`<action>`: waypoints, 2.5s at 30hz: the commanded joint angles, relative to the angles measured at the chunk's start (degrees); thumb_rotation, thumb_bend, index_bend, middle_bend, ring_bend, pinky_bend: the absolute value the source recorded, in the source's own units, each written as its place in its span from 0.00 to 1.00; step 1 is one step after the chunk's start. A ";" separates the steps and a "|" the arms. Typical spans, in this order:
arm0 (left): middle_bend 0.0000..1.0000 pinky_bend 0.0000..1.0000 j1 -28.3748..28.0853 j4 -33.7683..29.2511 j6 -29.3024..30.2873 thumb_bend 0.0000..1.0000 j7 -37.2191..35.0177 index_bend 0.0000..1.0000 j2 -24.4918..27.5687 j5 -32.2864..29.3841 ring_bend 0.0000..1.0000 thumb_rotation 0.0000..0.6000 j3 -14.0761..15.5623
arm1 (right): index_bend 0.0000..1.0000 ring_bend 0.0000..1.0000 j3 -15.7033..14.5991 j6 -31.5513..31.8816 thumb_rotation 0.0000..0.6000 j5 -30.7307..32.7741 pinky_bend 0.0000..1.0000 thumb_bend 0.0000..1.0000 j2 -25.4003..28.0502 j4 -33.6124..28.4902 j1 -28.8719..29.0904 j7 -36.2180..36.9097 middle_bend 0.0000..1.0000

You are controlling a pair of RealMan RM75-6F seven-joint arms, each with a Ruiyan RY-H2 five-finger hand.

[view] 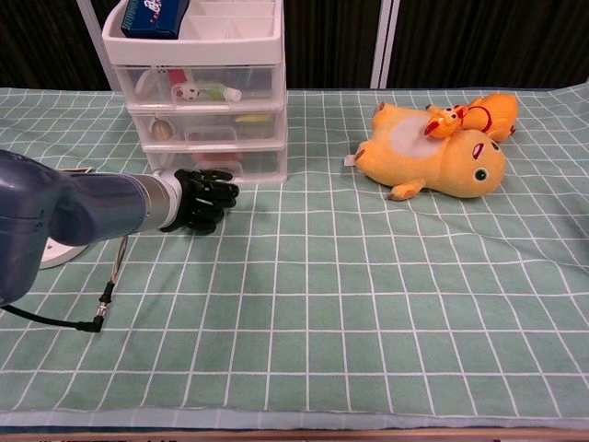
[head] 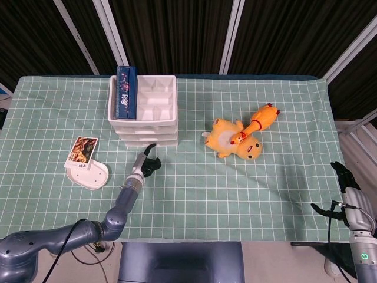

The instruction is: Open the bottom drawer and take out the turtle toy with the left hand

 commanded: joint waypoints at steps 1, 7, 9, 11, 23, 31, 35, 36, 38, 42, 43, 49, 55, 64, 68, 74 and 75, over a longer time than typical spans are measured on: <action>0.93 1.00 -0.22 0.63 -0.37 0.67 -0.25 0.10 -0.44 0.40 0.97 1.00 -0.25 | 0.00 0.00 0.02 -0.05 1.00 0.08 0.18 0.13 0.00 -0.02 0.01 0.00 0.00; 0.93 1.00 -0.44 2.10 -0.97 0.67 -1.11 0.12 -1.37 1.46 0.97 1.00 -0.86 | 0.00 0.00 0.04 -0.19 1.00 0.24 0.18 0.13 0.02 -0.14 0.03 -0.04 0.00; 0.93 1.00 -0.50 2.53 -1.22 0.67 -1.30 0.12 -1.64 1.91 0.97 1.00 -0.91 | 0.00 0.00 0.05 -0.26 1.00 0.35 0.18 0.13 0.06 -0.23 0.02 -0.02 0.00; 0.93 1.00 -0.53 2.88 -1.44 0.67 -1.52 0.12 -1.87 2.36 0.97 1.00 -0.99 | 0.00 0.00 0.06 -0.38 1.00 0.46 0.18 0.13 0.07 -0.29 0.05 0.00 0.00; 0.93 1.00 -1.22 4.59 -2.98 0.67 -1.74 0.20 -2.85 3.80 0.97 1.00 -0.96 | 0.00 0.00 0.15 -0.63 1.00 0.86 0.18 0.13 0.14 -0.51 0.08 -0.14 0.00; 0.93 1.00 0.19 1.27 -1.72 0.68 -1.63 0.24 -1.73 4.54 0.97 1.00 0.04 | 0.00 0.00 0.19 -0.64 1.00 0.94 0.18 0.13 0.14 -0.57 0.07 -0.22 0.00; 0.94 1.00 1.44 -1.98 -0.45 0.68 -0.88 0.25 -0.74 4.67 0.97 1.00 1.63 | 0.00 0.00 0.19 -0.53 1.00 0.88 0.18 0.13 0.12 -0.55 0.05 -0.41 0.00; 0.94 1.00 1.76 -2.73 -0.13 0.68 -0.77 0.25 -0.54 4.61 0.97 1.00 1.98 | 0.00 0.00 0.20 -0.49 1.00 0.88 0.18 0.13 0.10 -0.53 0.04 -0.48 0.00; 0.94 1.00 2.33 -4.21 0.31 0.68 -0.50 0.25 -0.09 4.60 0.97 1.00 2.67 | 0.00 0.00 0.21 -0.46 1.00 0.91 0.18 0.13 0.06 -0.50 0.05 -0.62 0.00; 0.94 1.00 3.38 -6.99 1.46 0.68 0.14 0.25 0.87 5.70 0.97 1.00 4.03 | 0.00 0.00 0.22 -0.40 1.00 0.97 0.18 0.13 0.05 -0.56 0.02 -0.83 0.00; 0.94 1.00 3.65 -7.58 1.76 0.68 0.20 0.25 1.10 6.13 0.97 1.00 4.28 | 0.00 0.00 0.22 -0.38 1.00 0.96 0.18 0.13 0.05 -0.56 0.01 -0.88 0.00; 0.93 1.00 5.37 -11.09 2.65 0.68 0.65 0.20 3.13 8.54 0.97 1.00 5.99 | 0.00 0.00 0.25 -0.42 1.00 1.05 0.18 0.13 -0.01 -0.55 0.03 -1.00 0.00; 0.94 1.00 6.48 -14.35 3.76 0.68 2.61 0.18 5.64 12.54 0.97 1.00 8.54 | 0.00 0.00 0.26 -0.38 1.00 1.07 0.18 0.13 0.03 -0.64 -0.01 -0.99 0.00; 0.95 1.00 6.32 -16.28 10.38 0.68 8.84 0.18 7.66 24.94 0.97 1.00 12.00 | 0.00 0.00 0.26 -0.42 1.00 1.04 0.18 0.13 0.05 -0.68 -0.02 -0.95 0.00; 0.95 1.00 5.85 -16.31 12.45 0.68 11.10 0.17 8.11 27.91 0.98 1.00 12.29 | 0.00 0.00 0.26 -0.39 1.00 1.02 0.18 0.13 0.06 -0.72 -0.03 -0.99 0.00; 0.95 1.00 5.69 -16.01 13.99 0.68 13.74 0.17 8.86 26.92 0.98 1.00 11.88 | 0.00 0.00 0.29 -0.57 1.00 1.17 0.18 0.13 0.11 -0.79 0.01 -0.84 0.00; 0.95 1.00 5.63 -15.93 13.96 0.68 14.44 0.17 9.08 26.32 0.98 1.00 11.98 | 0.00 0.00 0.28 -0.60 1.00 1.19 0.18 0.13 0.13 -0.82 0.00 -0.82 0.00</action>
